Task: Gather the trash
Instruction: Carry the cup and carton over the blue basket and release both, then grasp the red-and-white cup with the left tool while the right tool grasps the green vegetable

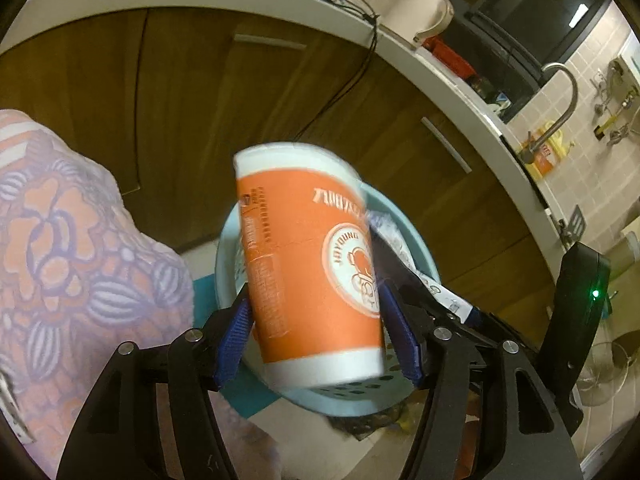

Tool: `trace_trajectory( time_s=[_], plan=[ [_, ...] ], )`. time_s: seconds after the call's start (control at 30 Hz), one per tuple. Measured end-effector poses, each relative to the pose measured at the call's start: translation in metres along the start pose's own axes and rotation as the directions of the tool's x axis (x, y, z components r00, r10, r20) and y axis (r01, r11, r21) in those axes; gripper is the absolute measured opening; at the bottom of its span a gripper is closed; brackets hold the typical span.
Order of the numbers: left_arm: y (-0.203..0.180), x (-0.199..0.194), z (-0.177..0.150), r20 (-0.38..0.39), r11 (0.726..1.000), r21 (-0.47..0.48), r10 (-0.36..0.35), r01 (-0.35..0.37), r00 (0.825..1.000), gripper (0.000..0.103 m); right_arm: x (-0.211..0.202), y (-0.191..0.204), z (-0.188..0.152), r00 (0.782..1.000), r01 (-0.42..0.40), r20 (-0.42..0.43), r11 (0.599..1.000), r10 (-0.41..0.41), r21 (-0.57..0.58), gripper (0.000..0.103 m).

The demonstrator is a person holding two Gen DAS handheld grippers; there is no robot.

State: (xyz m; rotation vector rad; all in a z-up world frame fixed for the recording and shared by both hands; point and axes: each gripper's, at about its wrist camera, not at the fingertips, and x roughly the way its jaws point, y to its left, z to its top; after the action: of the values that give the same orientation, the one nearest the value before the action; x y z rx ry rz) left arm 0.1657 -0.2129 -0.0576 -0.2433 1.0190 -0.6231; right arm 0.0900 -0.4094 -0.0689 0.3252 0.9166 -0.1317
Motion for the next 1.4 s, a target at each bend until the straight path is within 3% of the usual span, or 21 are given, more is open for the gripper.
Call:
trace_trajectory(
  time_s=[0.07,0.33,0.63,0.87,1.07,1.4],
  plan=[
    [0.001,0.003,0.000,-0.006,1.000,-0.002,0.001,-0.001,1.000,0.071,0.006,-0.004,-0.001,1.000,0.001,-0.017,1.000,-0.001,0.013,0.059],
    [0.004,-0.012,-0.004,0.022,1.000,0.011,0.015,-0.016,1.000,0.071,0.005,0.001,0.000,1.000,-0.009,-0.011,1.000,0.009,0.004,0.059],
    [0.011,-0.053,-0.010,0.093,1.000,-0.001,0.027,-0.027,0.995,0.070,-0.024,0.041,0.005,0.995,-0.077,0.051,0.994,0.081,-0.076,0.059],
    [0.033,-0.105,-0.014,0.188,0.998,-0.043,0.058,-0.051,0.980,0.070,-0.050,0.085,0.001,0.984,-0.139,0.086,0.975,0.156,-0.170,0.058],
    [0.067,-0.164,-0.021,0.287,0.989,-0.117,0.125,-0.094,0.950,0.070,-0.065,0.135,-0.006,0.970,-0.192,0.093,0.944,0.224,-0.270,0.056],
    [0.153,-0.267,-0.034,0.400,0.930,-0.287,0.335,-0.230,0.853,0.070,-0.069,0.219,-0.024,0.949,-0.267,0.050,0.880,0.311,-0.393,0.056]
  ],
)
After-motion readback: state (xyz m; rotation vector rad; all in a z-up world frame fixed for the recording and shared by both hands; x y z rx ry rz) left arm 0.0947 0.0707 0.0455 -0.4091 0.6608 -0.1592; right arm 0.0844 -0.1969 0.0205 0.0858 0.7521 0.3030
